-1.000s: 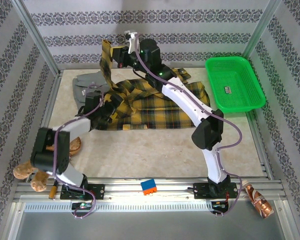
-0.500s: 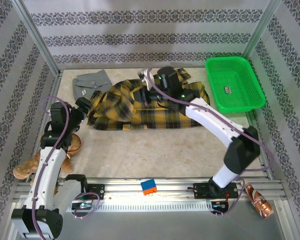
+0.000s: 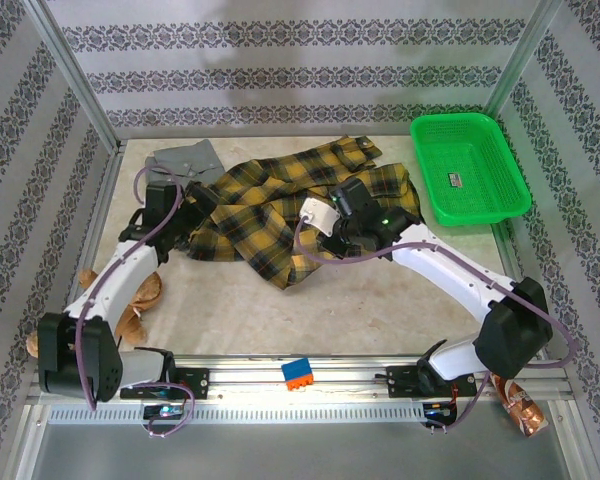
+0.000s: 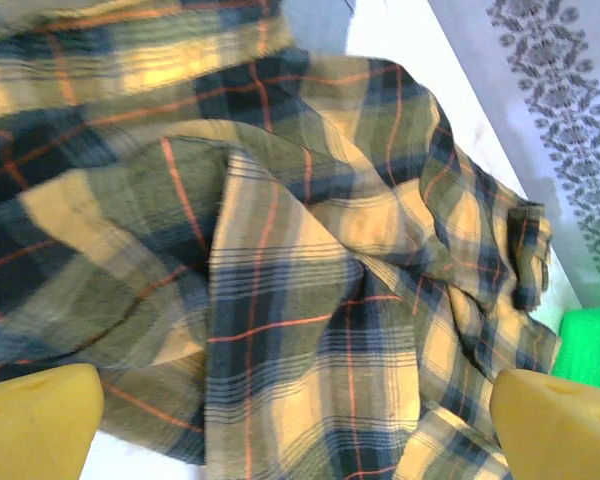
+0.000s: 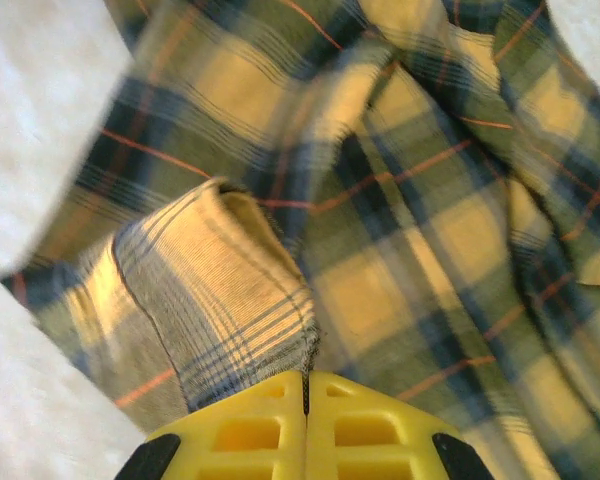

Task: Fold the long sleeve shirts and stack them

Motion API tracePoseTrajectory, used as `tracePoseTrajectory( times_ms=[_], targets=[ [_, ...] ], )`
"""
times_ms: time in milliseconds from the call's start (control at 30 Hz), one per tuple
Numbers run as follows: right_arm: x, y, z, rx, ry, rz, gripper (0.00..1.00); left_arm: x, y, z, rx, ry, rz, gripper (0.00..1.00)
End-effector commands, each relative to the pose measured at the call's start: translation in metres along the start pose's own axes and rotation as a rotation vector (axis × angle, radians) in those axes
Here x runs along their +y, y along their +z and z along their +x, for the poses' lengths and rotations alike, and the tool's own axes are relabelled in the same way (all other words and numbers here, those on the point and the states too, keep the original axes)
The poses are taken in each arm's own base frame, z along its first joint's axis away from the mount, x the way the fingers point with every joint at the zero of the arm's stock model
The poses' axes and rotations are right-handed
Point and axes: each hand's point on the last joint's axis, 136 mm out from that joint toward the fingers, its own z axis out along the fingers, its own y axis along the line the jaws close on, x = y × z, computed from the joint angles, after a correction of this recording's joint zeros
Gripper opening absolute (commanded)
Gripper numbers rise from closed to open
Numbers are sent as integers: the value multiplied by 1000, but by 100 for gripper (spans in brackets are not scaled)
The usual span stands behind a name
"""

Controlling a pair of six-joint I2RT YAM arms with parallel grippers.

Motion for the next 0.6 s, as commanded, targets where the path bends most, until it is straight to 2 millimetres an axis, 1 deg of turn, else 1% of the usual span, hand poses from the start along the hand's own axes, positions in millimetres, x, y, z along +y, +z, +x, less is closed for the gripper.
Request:
tracePoseTrajectory(
  times_ms=[0, 67, 133, 200, 267, 300, 367, 467, 500, 567],
  targets=[
    [-32, -1, 8, 62, -169, 150, 0, -32, 6, -7, -7, 25, 102, 100],
    [-32, 1, 20, 86, -173, 143, 0, -30, 12, -7, 2, 33, 95, 100],
    [-26, -1, 36, 118, -159, 145, 6, -27, 14, -8, -6, 51, 80, 100],
    [-19, -11, 42, 109, -120, 143, 11, -25, 14, -9, -6, 67, 69, 100],
    [-10, -24, 41, 75, -70, 147, 16, -23, 16, -7, -1, 77, 62, 100],
    [-5, -33, 38, 48, -37, 149, 22, -22, 16, -7, 1, 81, 60, 100],
    [6, -48, 35, -5, 28, 143, 41, -19, 18, -6, 5, 82, 51, 100],
    [11, -75, 26, -112, 162, 176, 59, -17, 20, -5, 12, 95, 46, 100],
    [11, -85, 23, -160, 221, 185, 67, -18, 20, -6, 17, 114, 42, 100],
    [0, -101, 20, -252, 439, 239, 76, -20, 20, -7, 26, 166, 30, 100]
  ],
)
